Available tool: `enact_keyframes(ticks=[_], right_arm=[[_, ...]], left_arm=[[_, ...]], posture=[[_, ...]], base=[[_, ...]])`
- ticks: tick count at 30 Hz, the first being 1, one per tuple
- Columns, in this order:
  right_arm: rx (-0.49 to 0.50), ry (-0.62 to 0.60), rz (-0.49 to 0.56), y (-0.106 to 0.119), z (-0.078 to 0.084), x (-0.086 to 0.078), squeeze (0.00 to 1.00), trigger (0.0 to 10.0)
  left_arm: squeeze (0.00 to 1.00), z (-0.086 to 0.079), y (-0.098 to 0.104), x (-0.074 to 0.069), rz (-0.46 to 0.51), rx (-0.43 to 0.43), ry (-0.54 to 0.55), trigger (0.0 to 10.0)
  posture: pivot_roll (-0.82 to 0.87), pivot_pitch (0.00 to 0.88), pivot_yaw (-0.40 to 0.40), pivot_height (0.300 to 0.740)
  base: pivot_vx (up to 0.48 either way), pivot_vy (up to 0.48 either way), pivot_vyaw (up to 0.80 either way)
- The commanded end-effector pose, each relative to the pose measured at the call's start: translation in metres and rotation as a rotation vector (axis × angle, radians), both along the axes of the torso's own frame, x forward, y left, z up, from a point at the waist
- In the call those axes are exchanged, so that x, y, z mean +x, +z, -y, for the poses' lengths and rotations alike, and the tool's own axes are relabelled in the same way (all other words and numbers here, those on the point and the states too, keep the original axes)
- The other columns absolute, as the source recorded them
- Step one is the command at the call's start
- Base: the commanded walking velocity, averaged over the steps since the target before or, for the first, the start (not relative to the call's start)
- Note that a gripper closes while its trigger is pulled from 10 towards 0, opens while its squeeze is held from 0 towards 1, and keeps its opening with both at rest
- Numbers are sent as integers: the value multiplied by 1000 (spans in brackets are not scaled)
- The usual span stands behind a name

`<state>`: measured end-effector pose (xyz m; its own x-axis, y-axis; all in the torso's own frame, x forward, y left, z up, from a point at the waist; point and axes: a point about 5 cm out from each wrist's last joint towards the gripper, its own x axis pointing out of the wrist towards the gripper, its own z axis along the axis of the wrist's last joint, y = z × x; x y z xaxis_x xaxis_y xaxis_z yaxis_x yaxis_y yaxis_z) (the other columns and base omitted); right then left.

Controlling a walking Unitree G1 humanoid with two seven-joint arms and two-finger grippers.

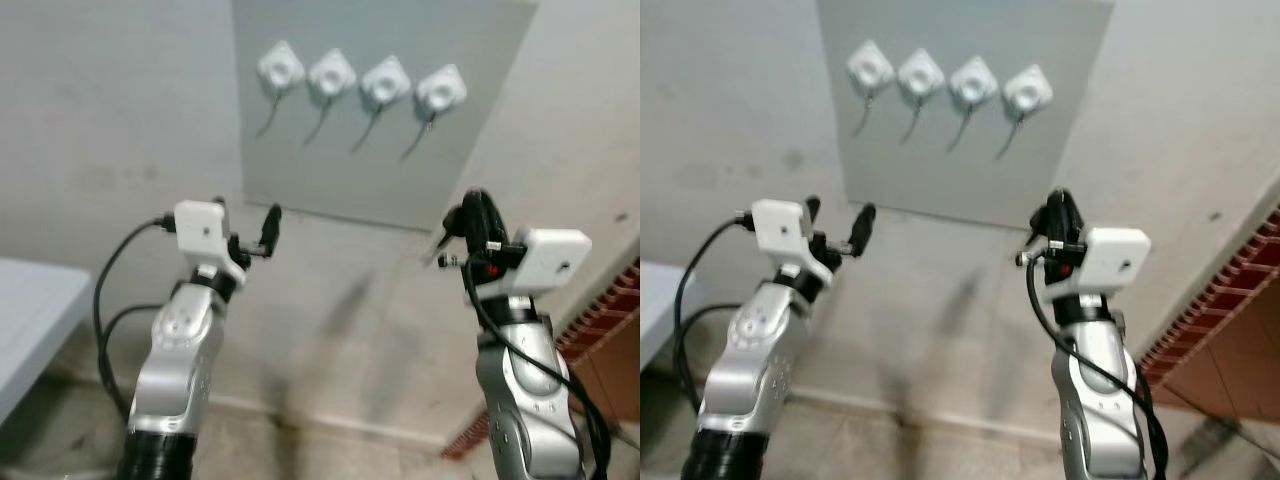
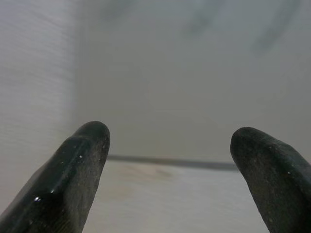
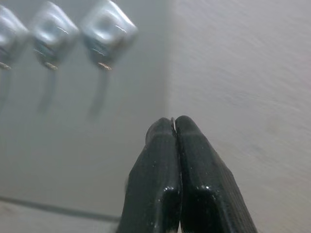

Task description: Hang keys on a hook

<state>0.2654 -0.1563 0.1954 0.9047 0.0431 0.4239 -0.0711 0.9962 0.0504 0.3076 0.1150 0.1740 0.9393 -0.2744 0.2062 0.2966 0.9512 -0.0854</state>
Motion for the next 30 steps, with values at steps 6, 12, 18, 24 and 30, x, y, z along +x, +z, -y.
enact_keyframes(ticks=[6,12,18,24,30], right_arm=[[-5,33,8,3,-2,1,0,10000],[-21,105,17,7,-9,5,0,10000],[-21,167,34,13,-17,14,0,10000],[-16,234,59,20,-25,21,0,10000],[27,314,79,29,-32,30,0,10000]], left_arm=[[0,18,8,-8,80,105,-130,10000],[0,35,11,-16,124,156,-232,10000],[0,48,19,-17,159,153,-292,10000],[0,50,24,-16,178,153,-302,10000],[0,49,31,-14,194,143,-294,10000]], posture=[[-10,35,-54,740],[-14,40,-54,740],[-12,46,-58,740],[-11,49,-59,740],[-9,50,-62,740]], base=[[0,0,0],[0,0,0],[0,0,0],[0,0,0],[0,0,0]])
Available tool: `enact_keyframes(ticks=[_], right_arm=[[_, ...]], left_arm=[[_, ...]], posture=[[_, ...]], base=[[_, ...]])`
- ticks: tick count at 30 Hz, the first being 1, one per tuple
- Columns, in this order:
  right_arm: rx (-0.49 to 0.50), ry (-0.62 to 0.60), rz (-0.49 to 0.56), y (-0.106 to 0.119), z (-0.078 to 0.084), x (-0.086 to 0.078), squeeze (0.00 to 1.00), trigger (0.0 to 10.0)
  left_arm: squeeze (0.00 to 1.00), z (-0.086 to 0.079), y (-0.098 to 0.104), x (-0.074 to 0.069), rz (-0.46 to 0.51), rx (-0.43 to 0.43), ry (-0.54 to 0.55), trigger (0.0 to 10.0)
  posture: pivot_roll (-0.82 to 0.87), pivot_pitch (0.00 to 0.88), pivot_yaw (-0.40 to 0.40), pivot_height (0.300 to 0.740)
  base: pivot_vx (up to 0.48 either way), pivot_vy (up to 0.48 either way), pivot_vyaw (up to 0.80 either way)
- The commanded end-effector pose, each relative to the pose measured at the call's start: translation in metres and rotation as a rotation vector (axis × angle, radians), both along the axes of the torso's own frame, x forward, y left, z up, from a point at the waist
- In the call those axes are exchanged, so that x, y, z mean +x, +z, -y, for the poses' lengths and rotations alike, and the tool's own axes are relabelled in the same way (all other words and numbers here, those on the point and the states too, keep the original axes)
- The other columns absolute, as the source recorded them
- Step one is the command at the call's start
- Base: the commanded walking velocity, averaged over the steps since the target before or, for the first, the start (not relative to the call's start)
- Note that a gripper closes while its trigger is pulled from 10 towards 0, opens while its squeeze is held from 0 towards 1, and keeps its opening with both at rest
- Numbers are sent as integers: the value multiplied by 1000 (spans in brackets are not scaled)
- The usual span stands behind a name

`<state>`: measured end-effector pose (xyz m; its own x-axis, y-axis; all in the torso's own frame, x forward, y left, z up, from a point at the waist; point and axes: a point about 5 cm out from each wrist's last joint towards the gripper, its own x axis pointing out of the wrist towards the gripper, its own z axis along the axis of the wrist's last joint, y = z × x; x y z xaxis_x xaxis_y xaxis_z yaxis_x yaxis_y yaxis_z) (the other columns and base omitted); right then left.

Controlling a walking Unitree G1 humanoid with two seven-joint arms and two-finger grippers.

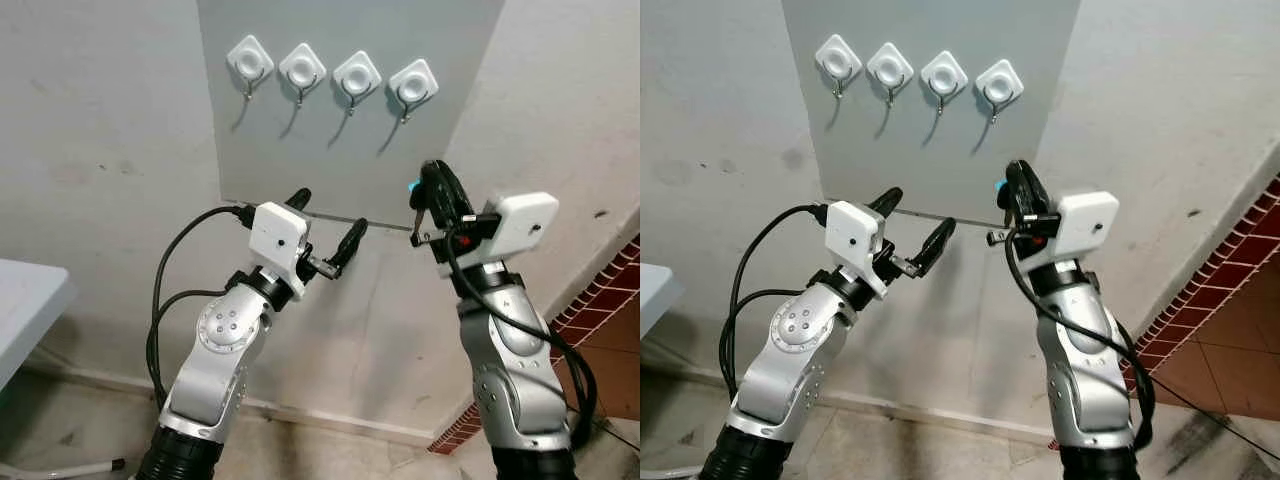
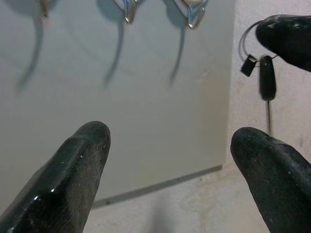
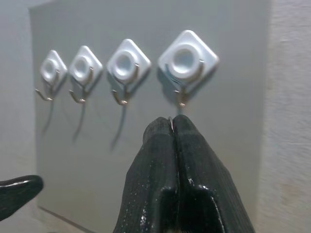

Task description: Hang keys on a hook

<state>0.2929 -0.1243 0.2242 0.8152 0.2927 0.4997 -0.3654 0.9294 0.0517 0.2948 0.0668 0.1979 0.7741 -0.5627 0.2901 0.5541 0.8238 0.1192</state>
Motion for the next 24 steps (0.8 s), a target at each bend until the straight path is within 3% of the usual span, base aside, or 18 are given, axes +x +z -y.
enact_keyframes(ticks=[1,12,24], right_arm=[[9,26,-2,1,-1,3,0,10000],[68,164,38,18,-16,15,0,10000],[172,162,41,25,-15,24,0,10000]], left_arm=[[0,0,8,-1,26,-7,-6,10000],[0,-1,15,2,45,-19,9,10000],[0,3,19,1,58,-22,-10,10000]], posture=[[-9,50,-62,740],[3,37,-69,740],[7,32,-69,740]], base=[[0,0,0],[0,0,0],[0,0,0]])
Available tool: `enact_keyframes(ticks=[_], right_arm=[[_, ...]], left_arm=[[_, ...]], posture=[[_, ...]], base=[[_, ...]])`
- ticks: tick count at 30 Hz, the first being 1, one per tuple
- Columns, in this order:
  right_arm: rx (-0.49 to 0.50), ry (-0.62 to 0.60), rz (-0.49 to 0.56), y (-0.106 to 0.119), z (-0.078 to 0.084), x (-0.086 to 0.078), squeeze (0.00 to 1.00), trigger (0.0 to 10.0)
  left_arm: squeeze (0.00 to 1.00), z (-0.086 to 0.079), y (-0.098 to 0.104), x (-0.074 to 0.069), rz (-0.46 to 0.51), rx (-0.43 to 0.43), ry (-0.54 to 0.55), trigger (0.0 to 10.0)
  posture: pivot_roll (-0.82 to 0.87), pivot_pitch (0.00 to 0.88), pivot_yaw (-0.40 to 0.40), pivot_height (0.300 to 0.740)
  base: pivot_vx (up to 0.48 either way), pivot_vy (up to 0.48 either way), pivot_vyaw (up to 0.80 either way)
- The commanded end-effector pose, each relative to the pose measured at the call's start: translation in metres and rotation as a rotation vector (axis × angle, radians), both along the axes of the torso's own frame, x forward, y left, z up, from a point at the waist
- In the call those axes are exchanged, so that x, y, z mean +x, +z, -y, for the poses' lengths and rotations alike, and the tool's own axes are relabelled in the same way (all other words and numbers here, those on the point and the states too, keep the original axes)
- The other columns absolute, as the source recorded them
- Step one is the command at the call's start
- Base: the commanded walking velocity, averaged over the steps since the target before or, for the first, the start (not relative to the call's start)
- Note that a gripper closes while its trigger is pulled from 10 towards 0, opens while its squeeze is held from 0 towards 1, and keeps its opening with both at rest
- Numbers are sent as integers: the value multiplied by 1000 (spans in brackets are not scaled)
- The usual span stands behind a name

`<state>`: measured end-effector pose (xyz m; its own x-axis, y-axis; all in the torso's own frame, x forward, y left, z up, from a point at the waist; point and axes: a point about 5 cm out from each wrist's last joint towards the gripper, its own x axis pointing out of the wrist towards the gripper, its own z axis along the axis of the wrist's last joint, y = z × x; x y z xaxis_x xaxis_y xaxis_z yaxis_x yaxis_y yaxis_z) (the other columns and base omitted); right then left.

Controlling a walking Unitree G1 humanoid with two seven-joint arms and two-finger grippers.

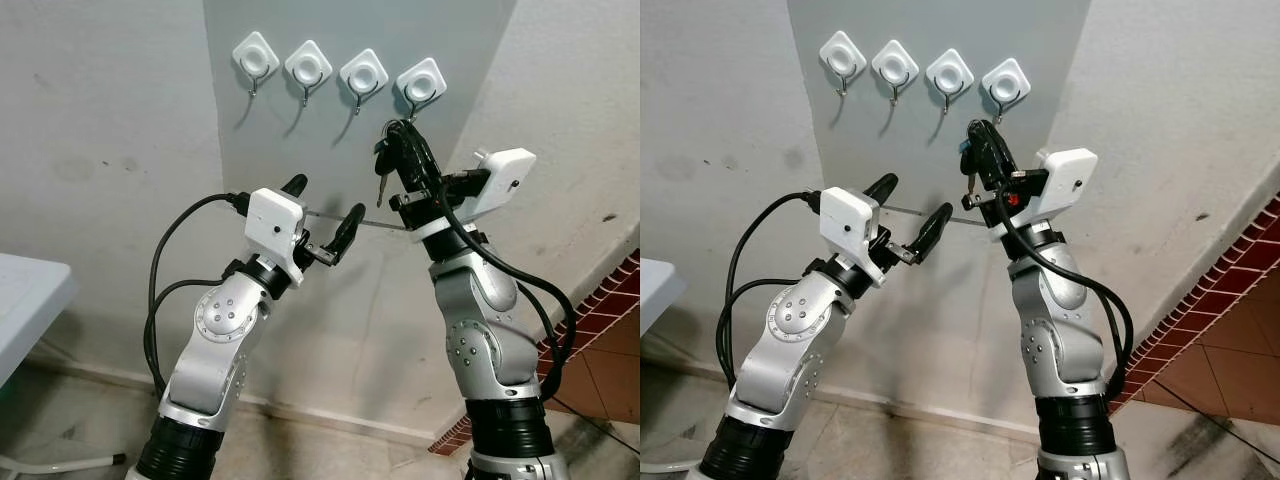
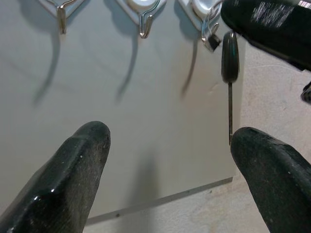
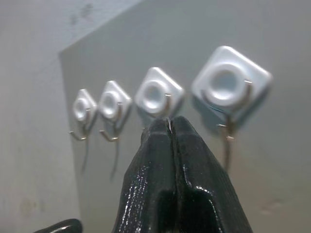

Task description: Hang keys on a hook

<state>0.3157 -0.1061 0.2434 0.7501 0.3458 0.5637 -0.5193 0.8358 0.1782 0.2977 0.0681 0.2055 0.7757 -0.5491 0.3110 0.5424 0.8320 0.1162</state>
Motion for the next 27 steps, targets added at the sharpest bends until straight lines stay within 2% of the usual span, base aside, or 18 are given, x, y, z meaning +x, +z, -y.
enact_keyframes(ticks=[1,13,27], right_arm=[[30,-9,17,6,4,1,0,10000],[92,5,-3,3,7,-1,0,10000],[203,32,-22,10,9,4,0,10000]], left_arm=[[0,5,12,-3,41,-8,-25,10000],[0,16,16,-8,56,3,-91,10000],[0,18,19,-8,57,-5,-93,10000]], posture=[[7,32,-68,740],[-7,45,-57,740],[-7,47,-58,740]], base=[[0,0,0],[0,0,0],[0,0,0]])
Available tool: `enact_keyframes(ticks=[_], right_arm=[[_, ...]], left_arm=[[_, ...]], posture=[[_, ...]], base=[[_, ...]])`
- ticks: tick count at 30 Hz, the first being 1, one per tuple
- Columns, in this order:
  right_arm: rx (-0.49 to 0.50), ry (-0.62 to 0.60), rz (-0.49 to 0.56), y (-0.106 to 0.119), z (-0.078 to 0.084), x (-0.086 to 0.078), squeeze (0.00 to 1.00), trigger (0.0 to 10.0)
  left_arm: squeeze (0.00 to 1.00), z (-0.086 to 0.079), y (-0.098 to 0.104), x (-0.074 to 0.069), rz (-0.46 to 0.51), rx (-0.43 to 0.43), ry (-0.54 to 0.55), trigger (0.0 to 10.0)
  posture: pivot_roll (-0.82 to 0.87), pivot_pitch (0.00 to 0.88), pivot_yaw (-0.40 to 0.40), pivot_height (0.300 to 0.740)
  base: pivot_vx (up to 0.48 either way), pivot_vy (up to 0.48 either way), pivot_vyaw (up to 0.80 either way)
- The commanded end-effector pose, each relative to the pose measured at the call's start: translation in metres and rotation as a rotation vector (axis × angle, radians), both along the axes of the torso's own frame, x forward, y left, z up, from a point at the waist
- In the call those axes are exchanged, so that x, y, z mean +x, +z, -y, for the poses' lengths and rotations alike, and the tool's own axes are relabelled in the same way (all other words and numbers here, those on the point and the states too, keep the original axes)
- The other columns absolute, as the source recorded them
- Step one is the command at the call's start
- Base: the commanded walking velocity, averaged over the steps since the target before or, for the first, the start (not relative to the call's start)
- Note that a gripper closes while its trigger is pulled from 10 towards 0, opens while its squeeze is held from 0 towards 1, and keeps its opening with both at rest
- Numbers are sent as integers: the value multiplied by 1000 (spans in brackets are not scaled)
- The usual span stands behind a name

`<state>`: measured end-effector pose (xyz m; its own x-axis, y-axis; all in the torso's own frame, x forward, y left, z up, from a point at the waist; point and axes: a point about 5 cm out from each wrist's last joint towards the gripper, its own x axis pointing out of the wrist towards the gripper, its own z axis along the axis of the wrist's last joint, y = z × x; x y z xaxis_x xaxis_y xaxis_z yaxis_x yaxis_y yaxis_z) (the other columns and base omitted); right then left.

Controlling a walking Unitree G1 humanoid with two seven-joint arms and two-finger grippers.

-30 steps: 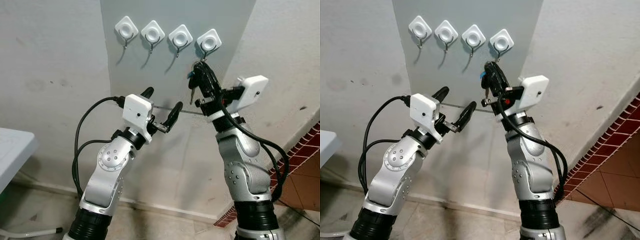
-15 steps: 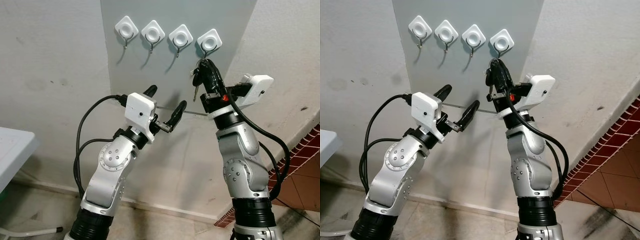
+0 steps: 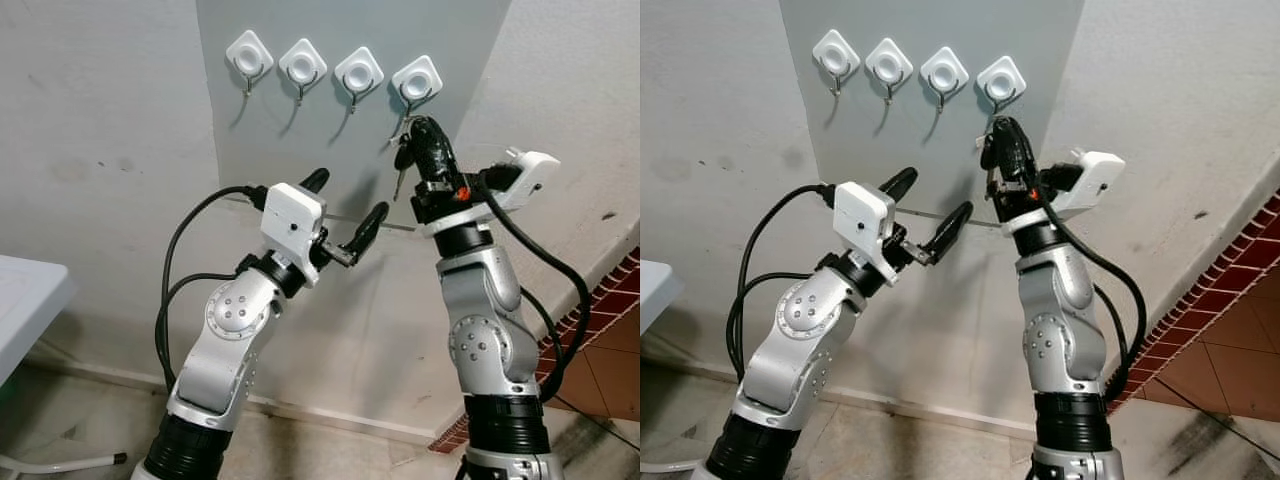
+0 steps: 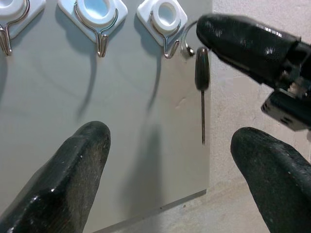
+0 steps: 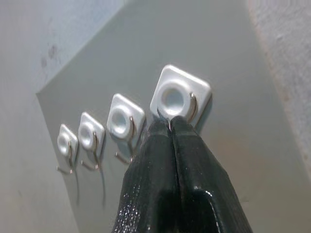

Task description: Hang keys on a hook

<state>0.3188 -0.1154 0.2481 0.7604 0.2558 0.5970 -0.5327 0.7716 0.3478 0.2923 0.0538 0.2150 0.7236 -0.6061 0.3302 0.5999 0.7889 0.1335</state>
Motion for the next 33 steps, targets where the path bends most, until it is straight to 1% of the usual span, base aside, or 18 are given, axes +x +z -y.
enact_keyframes(ticks=[1,11,23,25,27,28,29,33], right_arm=[[17,10,9,6,-1,1,0,10000],[10,42,18,10,-7,4,0,10000],[59,65,-2,13,-9,7,0,10000],[84,70,-19,11,-8,8,0,10000],[84,70,-19,11,-8,8,0,10000],[135,76,-52,8,-5,9,0,10000],[155,77,-63,6,-4,9,0,10000],[201,90,-79,2,-3,7,0,10000]], left_arm=[[0,4,9,-2,29,-9,-17,10000],[0,3,9,-3,28,-12,-12,10000],[0,3,10,-3,27,-19,-5,10000],[0,3,10,-4,26,-21,-4,10000],[0,3,10,-4,26,-21,-4,10000],[0,3,10,-4,24,-23,-2,10000],[0,3,10,-4,23,-24,-2,10000],[0,2,10,-4,22,-25,-1,10000]], posture=[[-6,46,-58,740],[-1,49,-66,740],[3,51,-70,740],[3,52,-71,740],[3,52,-71,740],[3,52,-71,740],[3,53,-71,740],[1,54,-69,740]], base=[[0,0,0],[0,0,0],[0,0,0],[0,0,0],[0,0,0],[0,0,0],[0,0,0],[0,0,0]])
